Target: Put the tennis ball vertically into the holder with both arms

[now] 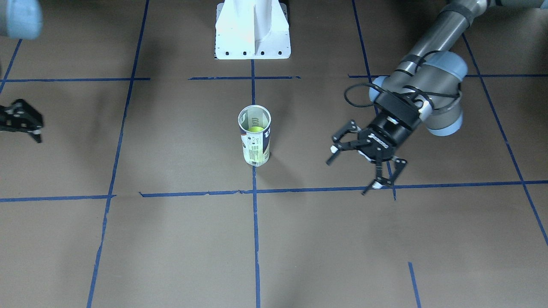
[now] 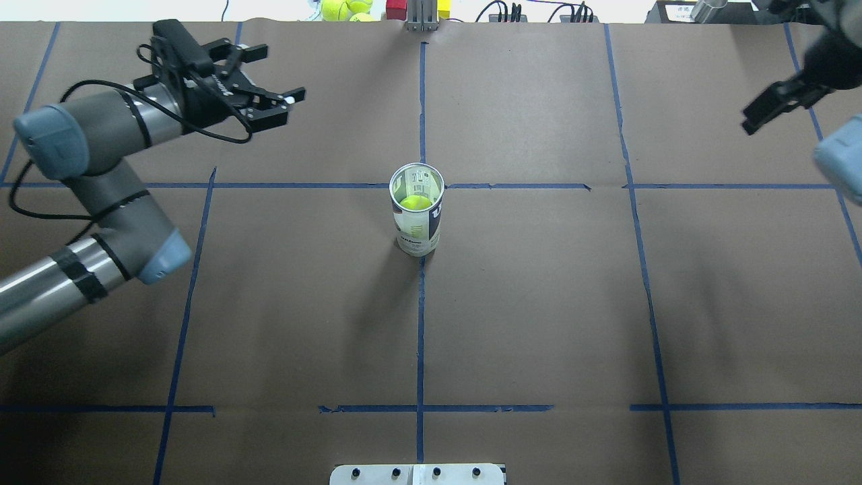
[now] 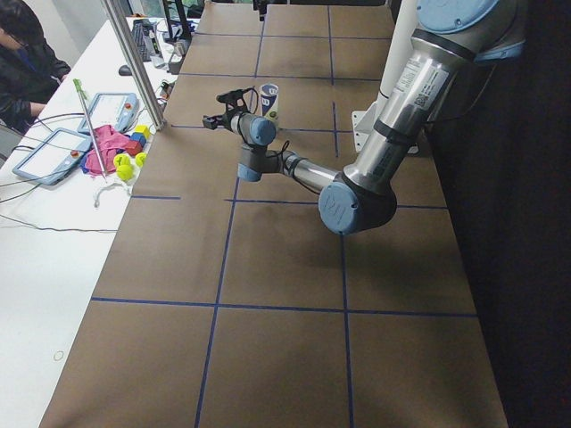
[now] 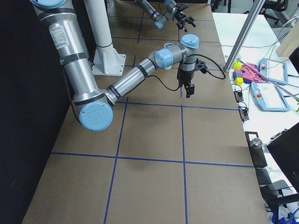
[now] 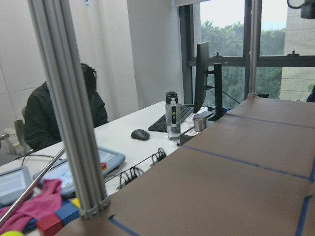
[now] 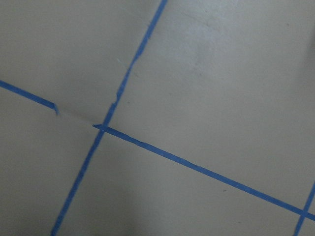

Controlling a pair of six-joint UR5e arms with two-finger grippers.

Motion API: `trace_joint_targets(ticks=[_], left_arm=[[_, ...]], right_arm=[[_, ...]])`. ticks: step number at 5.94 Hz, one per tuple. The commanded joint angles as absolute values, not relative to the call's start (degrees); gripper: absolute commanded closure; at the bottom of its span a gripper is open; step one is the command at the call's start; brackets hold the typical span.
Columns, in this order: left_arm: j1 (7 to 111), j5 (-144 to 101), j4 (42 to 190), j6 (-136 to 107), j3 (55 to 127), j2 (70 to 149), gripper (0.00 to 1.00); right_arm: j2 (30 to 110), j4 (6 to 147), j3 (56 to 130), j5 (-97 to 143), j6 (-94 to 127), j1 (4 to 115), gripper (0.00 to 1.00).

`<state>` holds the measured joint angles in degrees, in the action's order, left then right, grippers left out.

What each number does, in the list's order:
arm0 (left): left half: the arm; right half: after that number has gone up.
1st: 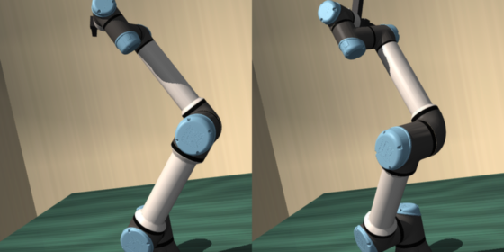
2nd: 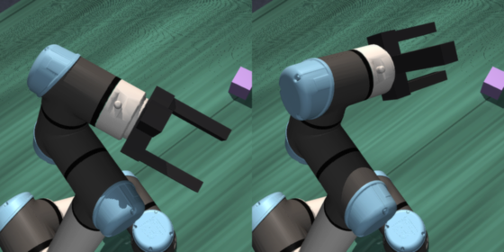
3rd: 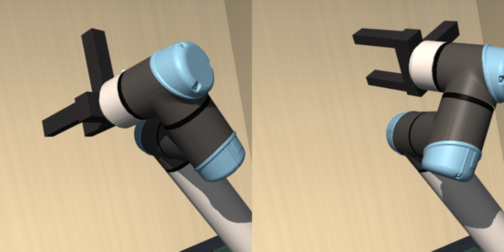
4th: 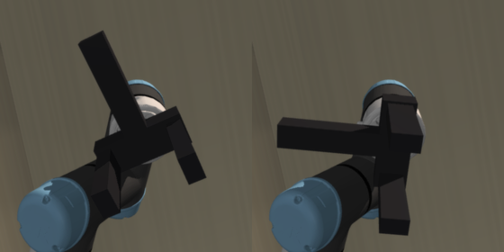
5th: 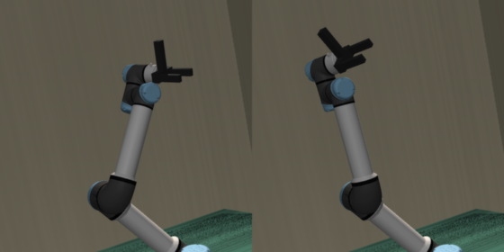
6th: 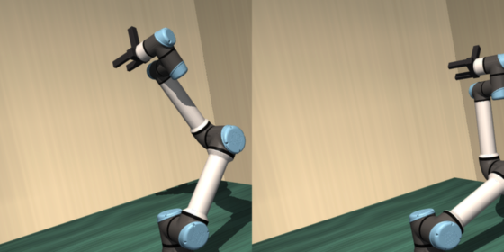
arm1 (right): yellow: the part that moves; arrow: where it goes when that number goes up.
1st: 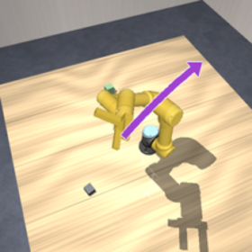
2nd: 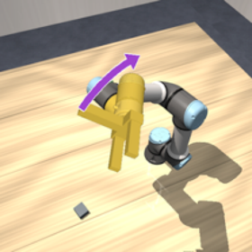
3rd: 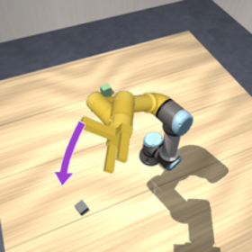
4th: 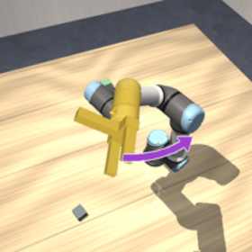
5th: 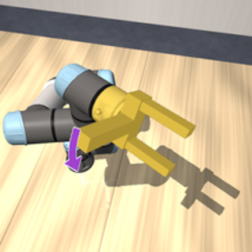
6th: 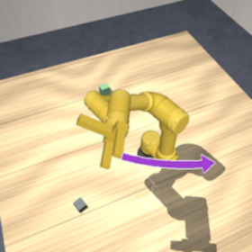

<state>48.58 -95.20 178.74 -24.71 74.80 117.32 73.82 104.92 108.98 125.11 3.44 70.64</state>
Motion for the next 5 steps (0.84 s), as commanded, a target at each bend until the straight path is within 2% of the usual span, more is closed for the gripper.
trace_joint_targets(ticks=[1,4,5], left_arm=[[54.9,-99.5,174.3,-24.4,74.5,113.1,0.0],[61.6,-99.3,157.5,-27.8,74.4,109.7,0.0],[62.7,-101.0,152.5,-27.3,74.7,108.9,0.0]], right_arm=[[81.4,103.3,108.9,128.2,-8.5,77.8,0.0],[91.3,102.3,108.7,130.5,-22.9,86.2,0.0],[95.6,98.2,107.5,132.8,-24.6,88.8,0.0]])
